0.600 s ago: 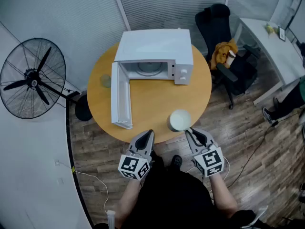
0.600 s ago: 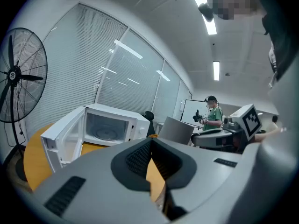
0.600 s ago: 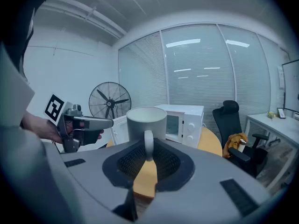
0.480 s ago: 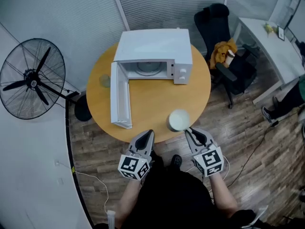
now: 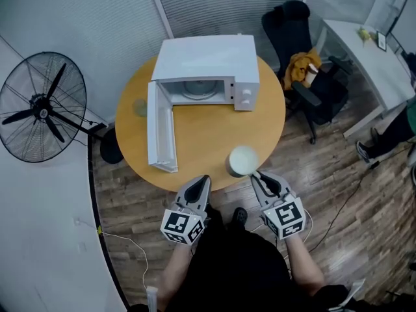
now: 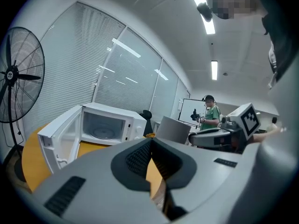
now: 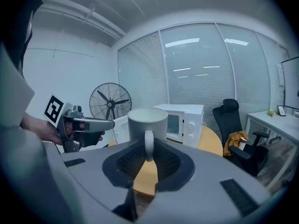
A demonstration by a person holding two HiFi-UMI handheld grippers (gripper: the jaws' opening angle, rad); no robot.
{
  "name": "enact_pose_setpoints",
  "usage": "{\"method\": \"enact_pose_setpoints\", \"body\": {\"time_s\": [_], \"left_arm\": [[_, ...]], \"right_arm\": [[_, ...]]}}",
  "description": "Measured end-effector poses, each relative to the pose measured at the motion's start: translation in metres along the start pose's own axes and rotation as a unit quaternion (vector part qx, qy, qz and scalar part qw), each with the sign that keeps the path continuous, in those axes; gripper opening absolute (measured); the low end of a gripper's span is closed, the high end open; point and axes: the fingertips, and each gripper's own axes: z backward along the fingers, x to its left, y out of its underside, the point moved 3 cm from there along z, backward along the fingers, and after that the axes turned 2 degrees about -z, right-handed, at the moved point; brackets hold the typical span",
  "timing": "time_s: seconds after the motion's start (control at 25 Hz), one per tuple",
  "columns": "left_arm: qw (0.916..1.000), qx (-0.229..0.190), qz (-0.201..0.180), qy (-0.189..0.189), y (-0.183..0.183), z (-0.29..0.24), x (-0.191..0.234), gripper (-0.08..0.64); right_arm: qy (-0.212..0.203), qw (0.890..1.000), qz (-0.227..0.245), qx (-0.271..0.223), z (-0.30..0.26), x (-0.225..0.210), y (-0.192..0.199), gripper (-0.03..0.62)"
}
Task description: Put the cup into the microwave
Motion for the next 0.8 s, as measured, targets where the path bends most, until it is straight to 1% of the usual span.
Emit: {"method": "enact_pose_setpoints", "body": {"time_s": [0.52,0.8], "left_arm": [[0.9997,-0.002,0.007,-0.021,0.004,0.002,-0.014,-0.005],[0.9996,0.000,0.012,-0.028,0.004,-0.004,0.004,-0.005]], "right_arm": [[-0.014,1.000,0.004,0.016,0.003,-0.006,0.009,0.058],[-0.022,0.999,0.004,0.025,-0.019,-0.006,0.008,0.058]]}}
